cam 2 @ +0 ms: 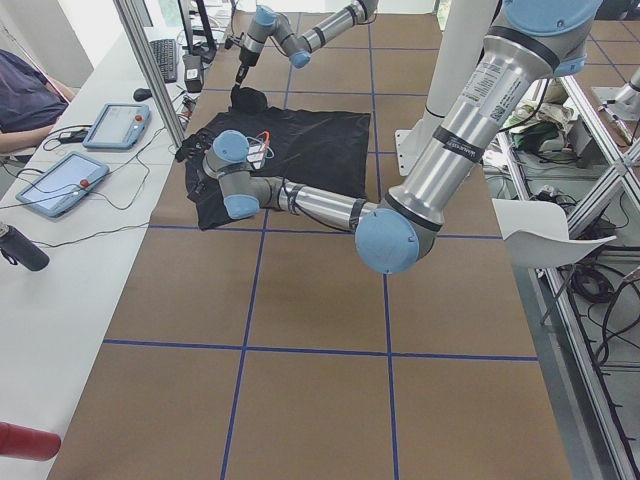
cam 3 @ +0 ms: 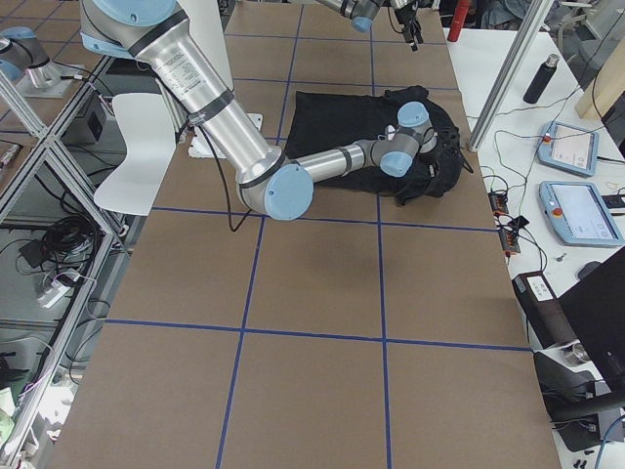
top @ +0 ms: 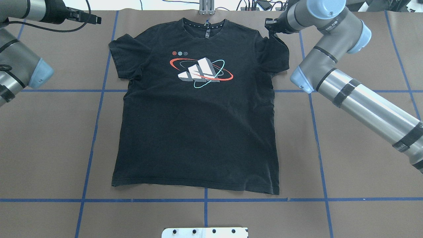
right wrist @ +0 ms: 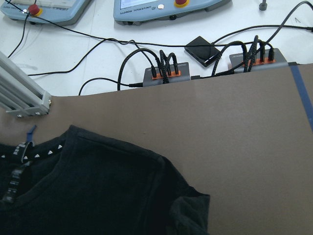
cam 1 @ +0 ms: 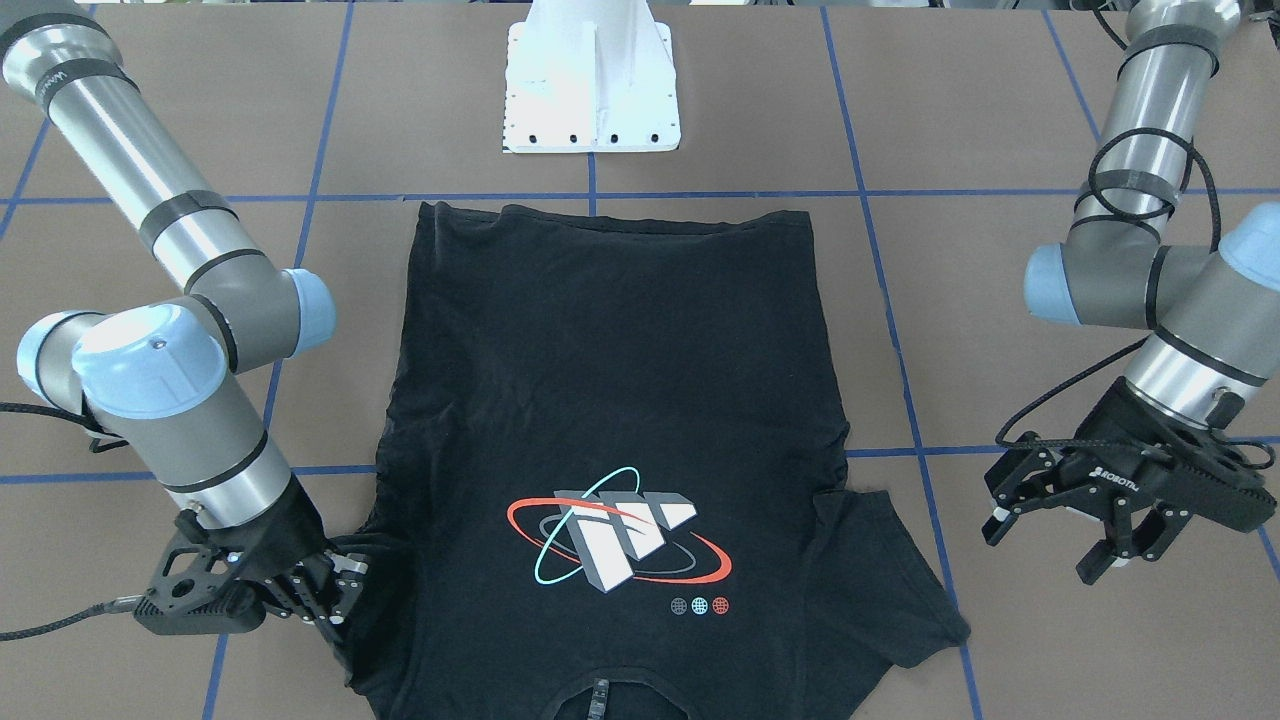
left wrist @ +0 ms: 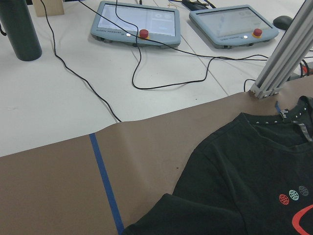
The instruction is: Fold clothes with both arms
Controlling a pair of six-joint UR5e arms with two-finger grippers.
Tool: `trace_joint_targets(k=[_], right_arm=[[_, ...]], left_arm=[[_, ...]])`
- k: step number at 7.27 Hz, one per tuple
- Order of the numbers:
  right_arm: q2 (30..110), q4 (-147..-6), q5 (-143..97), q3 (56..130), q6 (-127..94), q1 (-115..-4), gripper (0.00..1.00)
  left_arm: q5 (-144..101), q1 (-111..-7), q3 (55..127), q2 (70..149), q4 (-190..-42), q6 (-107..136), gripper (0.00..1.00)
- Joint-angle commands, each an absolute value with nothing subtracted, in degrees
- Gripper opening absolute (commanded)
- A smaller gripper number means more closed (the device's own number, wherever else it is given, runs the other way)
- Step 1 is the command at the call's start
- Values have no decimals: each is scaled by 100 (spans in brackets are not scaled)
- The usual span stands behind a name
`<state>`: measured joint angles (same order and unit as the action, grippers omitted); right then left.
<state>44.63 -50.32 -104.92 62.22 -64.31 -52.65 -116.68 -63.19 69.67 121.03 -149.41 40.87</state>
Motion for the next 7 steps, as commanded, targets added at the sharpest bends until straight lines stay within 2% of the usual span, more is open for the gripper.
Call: trace_joint_targets(k=[1, 4, 7], right_arm=[[3861, -5727, -10031, 6057, -6880, -4976, 0], [2869, -5739, -9371, 4742, -7460, -4606, 0], [2707, -5730, -9149, 4421, -7752, -4491, 0]], left_arm=[[-11672, -6311, 6961, 12103, -14941, 4087, 100], [-11663, -6311, 6970, 12103, -14941, 4087, 100], [-11663, -6311, 6970, 12103, -14941, 4087, 100]])
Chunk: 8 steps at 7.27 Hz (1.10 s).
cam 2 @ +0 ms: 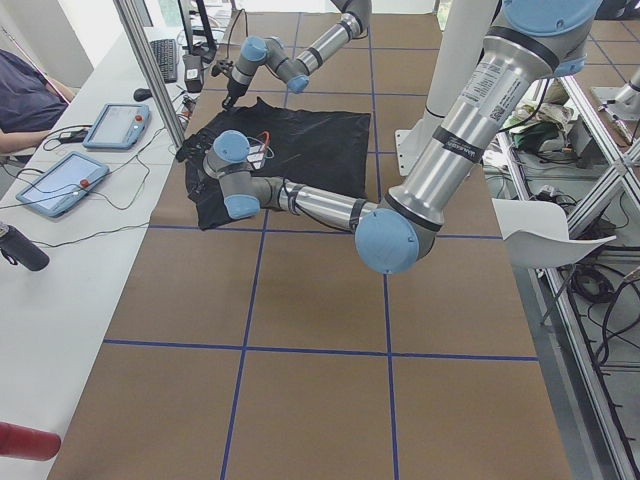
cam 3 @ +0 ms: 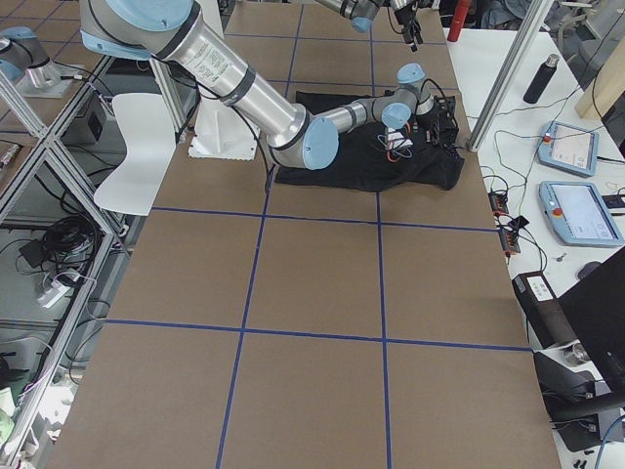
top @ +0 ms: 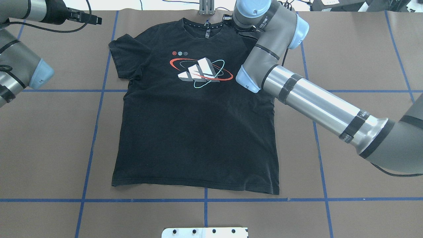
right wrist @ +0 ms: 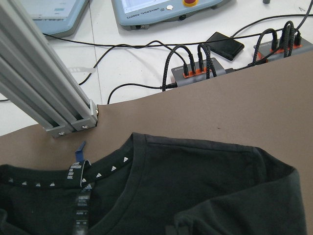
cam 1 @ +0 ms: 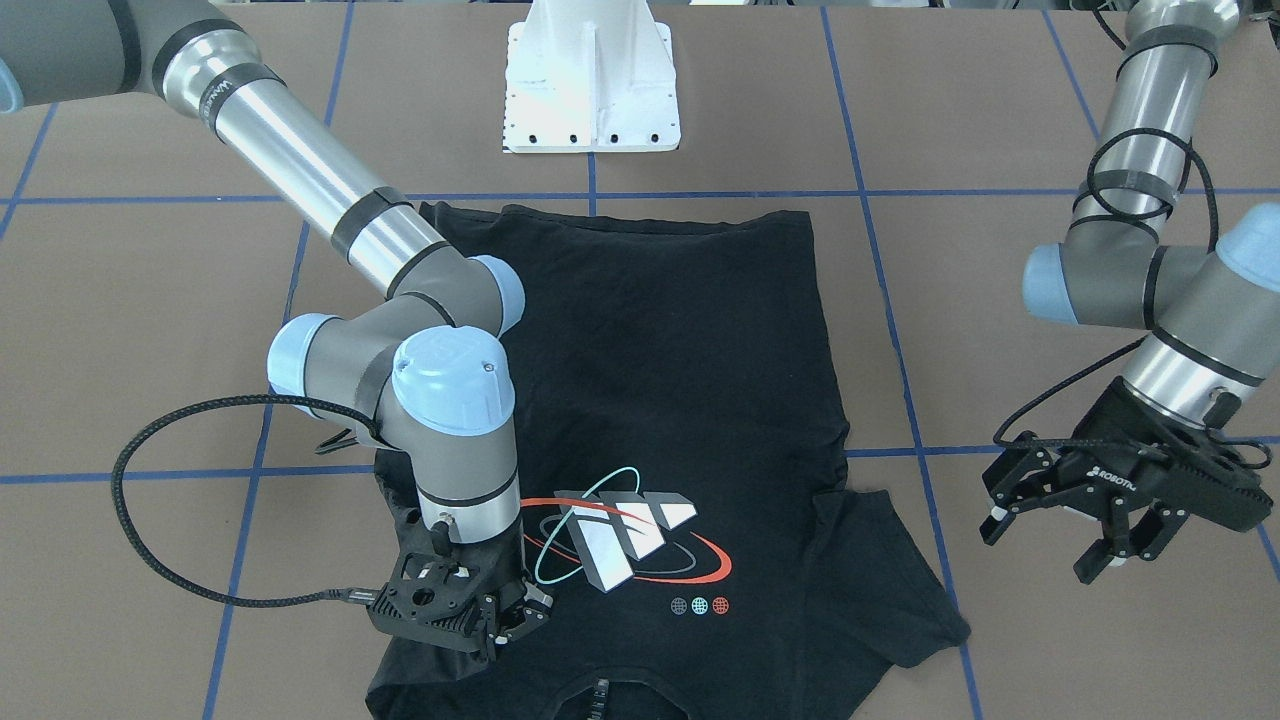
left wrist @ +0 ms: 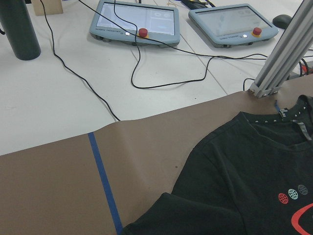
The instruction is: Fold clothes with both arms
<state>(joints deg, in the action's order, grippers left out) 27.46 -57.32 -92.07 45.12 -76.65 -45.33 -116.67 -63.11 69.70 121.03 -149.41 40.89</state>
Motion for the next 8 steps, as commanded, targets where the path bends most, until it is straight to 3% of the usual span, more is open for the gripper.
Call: trace_joint_targets(k=[1, 2, 3, 6, 8], right_arm=[[2707, -5722, -9123, 4369, -7752, -4448, 0], [2707, -5722, -9036, 4333, -7752, -4395, 24], [2707, -5713, -8913, 4324, -7700, -4334, 99], [2566, -5801, -10090, 4350, -6867, -4840, 100], [2881, -5792, -10896, 4700, -6348, -5351, 100]], left_arm=[[-11663, -6311, 6970, 12103, -14941, 4096, 100], [-11663, -6311, 6970, 12103, -14941, 4087, 100], [-11663, -6311, 6961, 12103, -14941, 4087, 100], [-11663, -6293, 6943, 12111, -14933, 4069, 100], [-11314, -6232, 6603, 12277, -14933, 4087, 100]])
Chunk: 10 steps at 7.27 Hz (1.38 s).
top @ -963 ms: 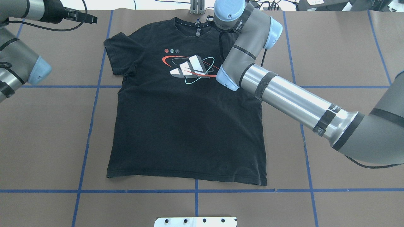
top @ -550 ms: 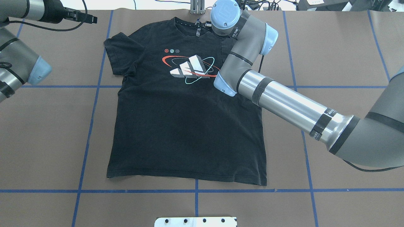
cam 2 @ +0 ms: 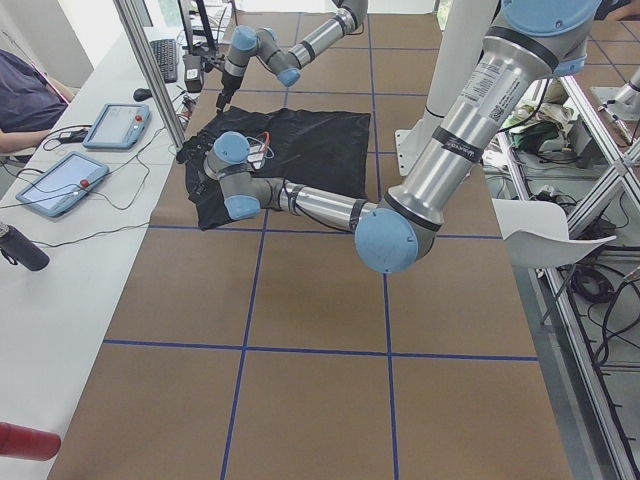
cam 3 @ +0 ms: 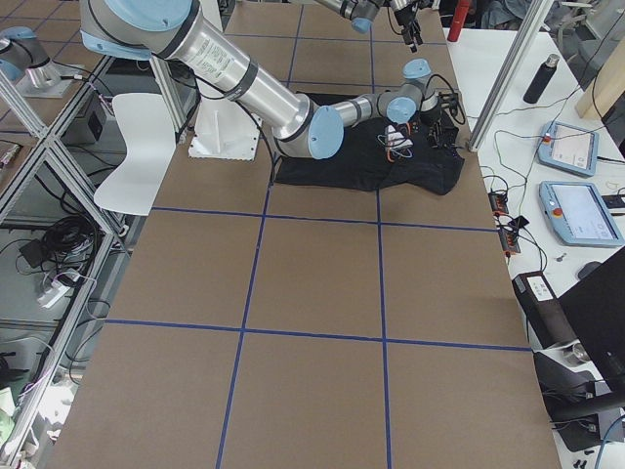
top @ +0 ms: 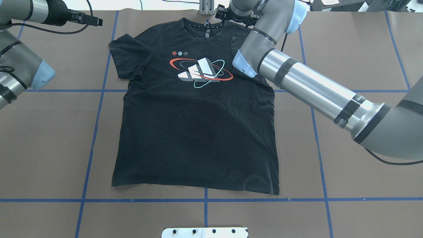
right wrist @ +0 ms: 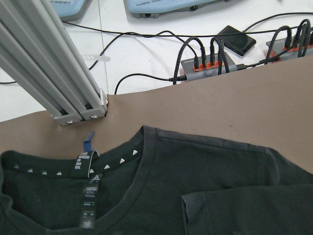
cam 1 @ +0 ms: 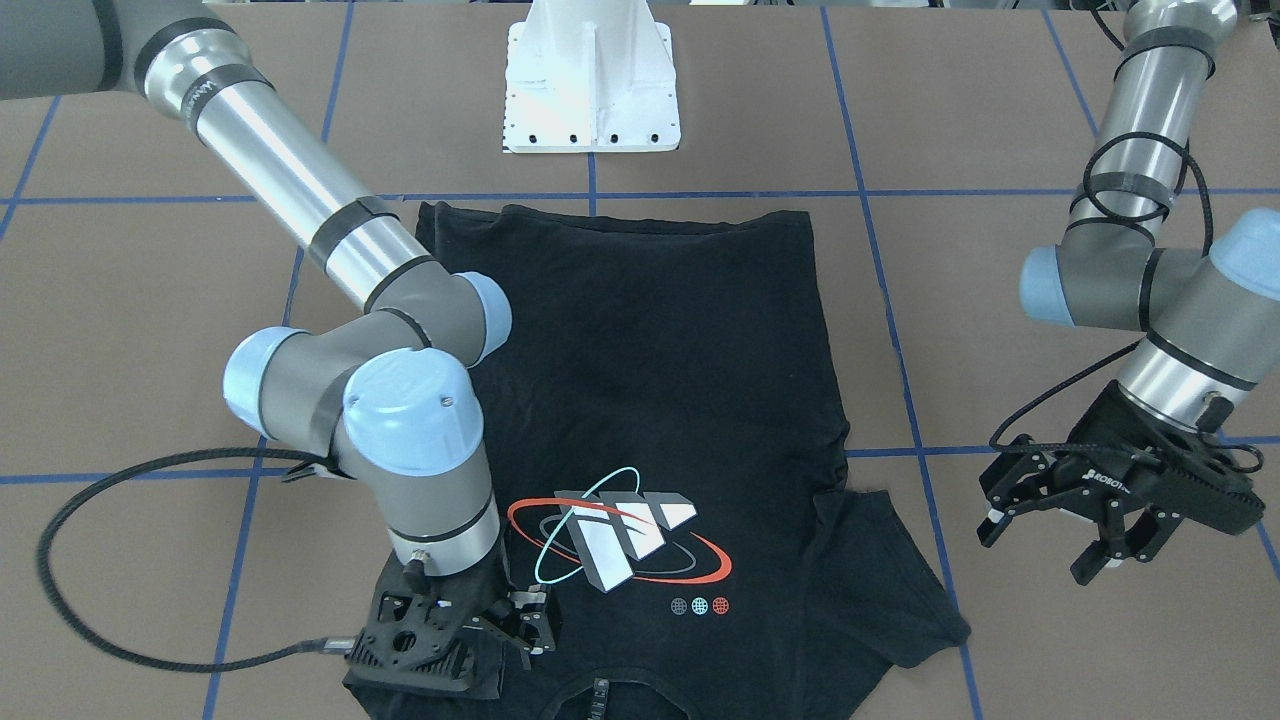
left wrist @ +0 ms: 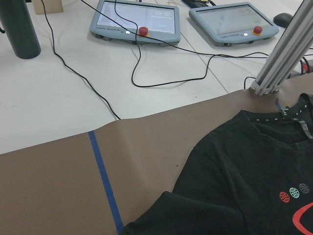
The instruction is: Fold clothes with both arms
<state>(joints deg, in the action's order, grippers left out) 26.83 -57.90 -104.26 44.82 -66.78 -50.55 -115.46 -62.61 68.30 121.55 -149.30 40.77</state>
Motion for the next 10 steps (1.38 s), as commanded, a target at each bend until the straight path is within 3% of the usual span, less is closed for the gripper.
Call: trace_joint_targets(k=[1, 4, 5, 8, 9, 10], right_arm=[[3457, -5792, -11194, 5285, -5893, -5605, 100], [5785, -6806, -11715, 8120, -4400, -6099, 100], [6096, -6898, -11707, 8478, -4168, -6100, 100], [6248, -6821, -11672, 8481, -4166, -6091, 100], [6249, -6820, -11654, 8481, -4166, -6091, 100], [6240, -6820, -11646, 8481, -4166, -6091, 100]], left_arm=[[-10920, -6057, 6366, 12409, -14933, 4096, 100], [-10260, -5811, 5549, 12681, -15178, 4087, 100], [-10179, -5714, 5180, 12909, -15179, 4078, 100], [-9862, -5590, 4064, 13454, -15292, 4026, 100], [-9853, -5520, 3930, 13473, -15415, 4025, 97], [-9826, -5502, 3859, 13474, -15425, 4025, 88]])
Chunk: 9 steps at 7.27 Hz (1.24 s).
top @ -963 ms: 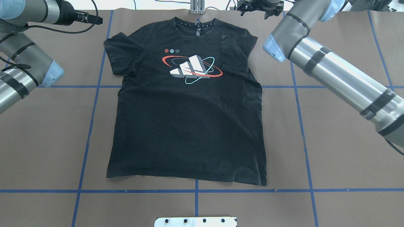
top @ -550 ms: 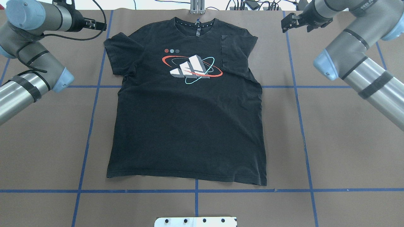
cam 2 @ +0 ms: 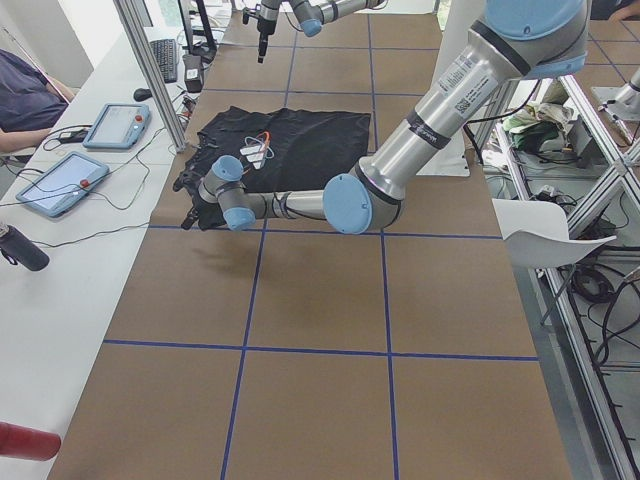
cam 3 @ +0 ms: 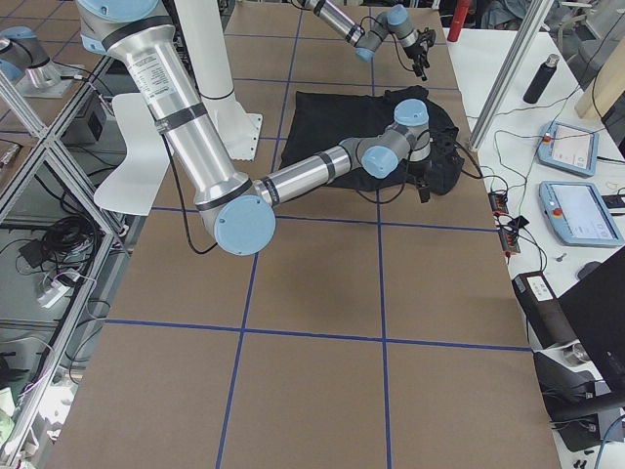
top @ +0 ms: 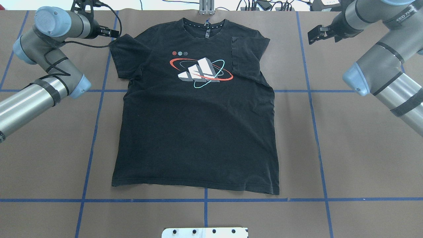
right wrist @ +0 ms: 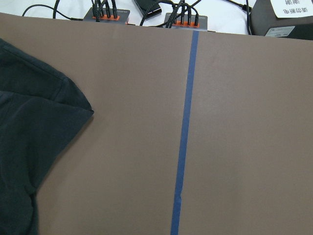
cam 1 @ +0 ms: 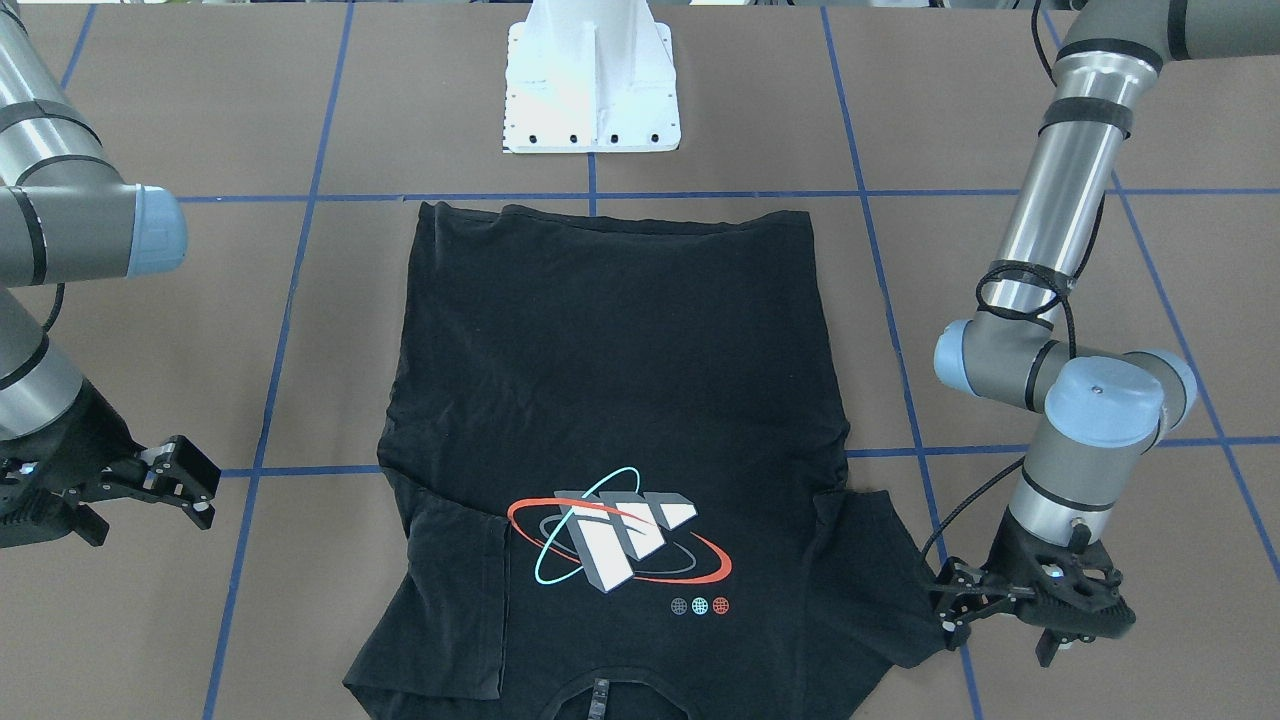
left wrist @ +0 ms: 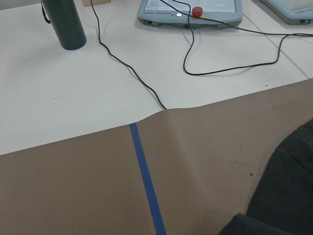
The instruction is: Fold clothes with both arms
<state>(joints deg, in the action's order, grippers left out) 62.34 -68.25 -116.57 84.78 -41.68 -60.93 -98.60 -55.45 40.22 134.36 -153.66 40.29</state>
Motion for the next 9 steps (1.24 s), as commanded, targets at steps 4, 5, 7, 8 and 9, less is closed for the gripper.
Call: trace_joint_targets(k=[4, 5, 7, 8, 9], right_arm=[[6223, -6820, -11628, 8490, -4166, -6082, 100], [6223, -6820, -11619, 8490, -4166, -6082, 100], [6223, -6820, -11619, 8499, -4175, -6082, 100], [6214, -6820, -11619, 8499, -4175, -6082, 100], [6214, -6820, -11619, 8499, -4175, -6082, 100]], left_arm=[[-9835, -5326, 3850, 13474, -15495, 4034, 55], [-9835, -5326, 3850, 13474, -15495, 4034, 47], [-9835, -5326, 3850, 13465, -15495, 4034, 38], [-9844, -5335, 3850, 13465, -15495, 4034, 38], [-9852, -5352, 3850, 13465, -15495, 4034, 41]])
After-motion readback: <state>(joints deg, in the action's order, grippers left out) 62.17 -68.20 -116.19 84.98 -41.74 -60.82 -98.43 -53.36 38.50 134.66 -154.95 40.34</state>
